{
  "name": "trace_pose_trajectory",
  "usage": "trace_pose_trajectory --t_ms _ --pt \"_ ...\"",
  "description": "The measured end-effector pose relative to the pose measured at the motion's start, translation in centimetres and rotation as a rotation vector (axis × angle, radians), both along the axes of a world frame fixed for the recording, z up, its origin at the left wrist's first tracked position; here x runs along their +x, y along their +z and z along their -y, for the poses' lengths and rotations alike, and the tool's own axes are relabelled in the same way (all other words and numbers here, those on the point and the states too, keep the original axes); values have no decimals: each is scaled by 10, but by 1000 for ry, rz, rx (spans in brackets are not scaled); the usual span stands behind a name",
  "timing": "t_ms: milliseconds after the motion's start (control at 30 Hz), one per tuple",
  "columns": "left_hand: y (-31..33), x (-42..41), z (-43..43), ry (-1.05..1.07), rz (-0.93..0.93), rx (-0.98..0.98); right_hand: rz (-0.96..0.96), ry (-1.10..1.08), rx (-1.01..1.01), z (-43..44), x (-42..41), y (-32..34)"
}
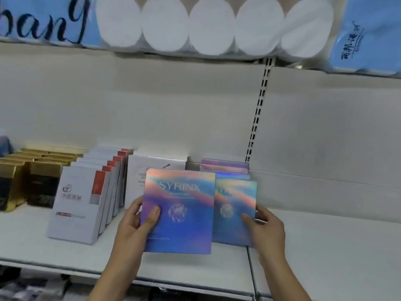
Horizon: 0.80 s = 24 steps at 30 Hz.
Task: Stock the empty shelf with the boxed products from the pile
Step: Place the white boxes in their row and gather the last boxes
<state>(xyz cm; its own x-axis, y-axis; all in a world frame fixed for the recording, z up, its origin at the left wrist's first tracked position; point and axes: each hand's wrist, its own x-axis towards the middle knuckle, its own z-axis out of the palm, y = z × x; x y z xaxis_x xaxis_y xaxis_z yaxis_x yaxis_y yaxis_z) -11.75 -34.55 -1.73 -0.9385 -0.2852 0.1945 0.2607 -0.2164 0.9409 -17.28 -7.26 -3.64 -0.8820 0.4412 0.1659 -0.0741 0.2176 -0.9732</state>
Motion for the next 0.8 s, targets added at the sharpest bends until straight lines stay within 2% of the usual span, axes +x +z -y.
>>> trace_pose_trajectory --t_ms 233,400,533,800 --pt "-7 -9 17 -127 20 -12 28 -81 184 21 15 8" --pt "-10 -8 5 -278 89 58 57 -40 268 18 15 9" --pt "-11 -10 -5 -331 118 123 41 -49 204 9 17 7" --pt "-11 -18 -59 -326 91 40 -26 -59 2 -21 38 3"
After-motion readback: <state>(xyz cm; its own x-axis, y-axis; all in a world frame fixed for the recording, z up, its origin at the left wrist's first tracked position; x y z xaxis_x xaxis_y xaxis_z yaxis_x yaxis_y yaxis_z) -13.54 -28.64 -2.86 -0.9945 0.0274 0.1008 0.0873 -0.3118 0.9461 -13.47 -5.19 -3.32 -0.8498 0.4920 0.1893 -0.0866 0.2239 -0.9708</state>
